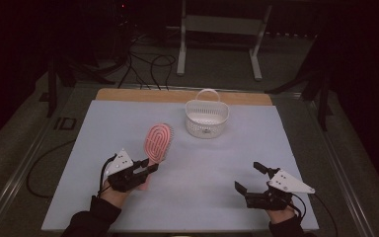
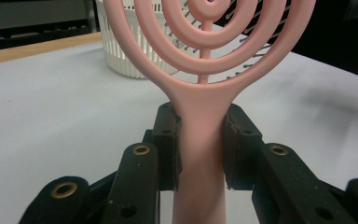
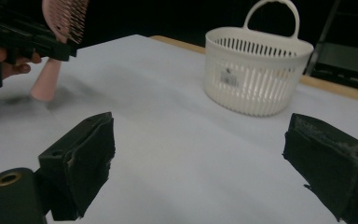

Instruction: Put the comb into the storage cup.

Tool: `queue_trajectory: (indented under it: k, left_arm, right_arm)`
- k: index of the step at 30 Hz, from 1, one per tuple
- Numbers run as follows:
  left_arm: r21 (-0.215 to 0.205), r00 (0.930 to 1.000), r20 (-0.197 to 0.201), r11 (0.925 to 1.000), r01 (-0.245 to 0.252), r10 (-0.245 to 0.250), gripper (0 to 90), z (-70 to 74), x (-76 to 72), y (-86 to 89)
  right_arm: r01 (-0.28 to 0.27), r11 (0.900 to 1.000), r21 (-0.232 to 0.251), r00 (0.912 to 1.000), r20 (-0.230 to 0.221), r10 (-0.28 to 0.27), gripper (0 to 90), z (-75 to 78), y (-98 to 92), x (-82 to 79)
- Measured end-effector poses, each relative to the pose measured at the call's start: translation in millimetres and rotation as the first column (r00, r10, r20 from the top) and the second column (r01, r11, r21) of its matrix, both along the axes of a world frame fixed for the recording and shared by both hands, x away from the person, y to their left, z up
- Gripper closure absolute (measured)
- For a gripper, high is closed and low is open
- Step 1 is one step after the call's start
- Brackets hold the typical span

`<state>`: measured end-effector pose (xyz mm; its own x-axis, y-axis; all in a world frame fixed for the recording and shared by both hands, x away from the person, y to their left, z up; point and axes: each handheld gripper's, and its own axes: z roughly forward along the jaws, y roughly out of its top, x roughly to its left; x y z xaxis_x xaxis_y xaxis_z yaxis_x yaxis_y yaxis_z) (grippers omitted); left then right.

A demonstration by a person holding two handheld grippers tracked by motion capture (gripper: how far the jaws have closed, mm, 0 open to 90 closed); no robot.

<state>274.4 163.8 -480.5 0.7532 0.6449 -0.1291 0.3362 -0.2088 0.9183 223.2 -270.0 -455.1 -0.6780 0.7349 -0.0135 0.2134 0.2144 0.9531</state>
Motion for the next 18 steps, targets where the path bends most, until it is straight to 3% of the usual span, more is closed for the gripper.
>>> queue_trajectory:
  k: [3,8,12,18]
  left_arm:
    - [0.003,1.0000,0.000,1.0000,0.004,-0.004,70.8,-0.1,-1.3,-1.3]
    - [0.006,1.0000,0.007,1.0000,0.001,-0.002,70.7,0.2,-2.3,-2.8]
    - [0.003,1.0000,0.004,1.0000,0.002,-0.002,70.7,1.2,-2.0,-1.9]
    - [0.001,1.0000,0.008,1.0000,-0.004,0.004,70.7,1.5,-2.0,-1.5]
  right_arm:
    - [-0.023,1.000,-0.021,0.9994,0.026,0.024,8.5,13.0,7.1,-2.0]
    - [-0.060,0.998,-0.013,0.9967,0.054,0.061,8.4,31.2,16.8,-1.0]
    - [-0.080,0.997,0.002,0.9952,0.056,0.080,8.0,45.1,23.4,3.6]
    - [-0.067,0.997,0.037,0.9966,0.050,0.065,8.1,60.5,31.5,13.0]
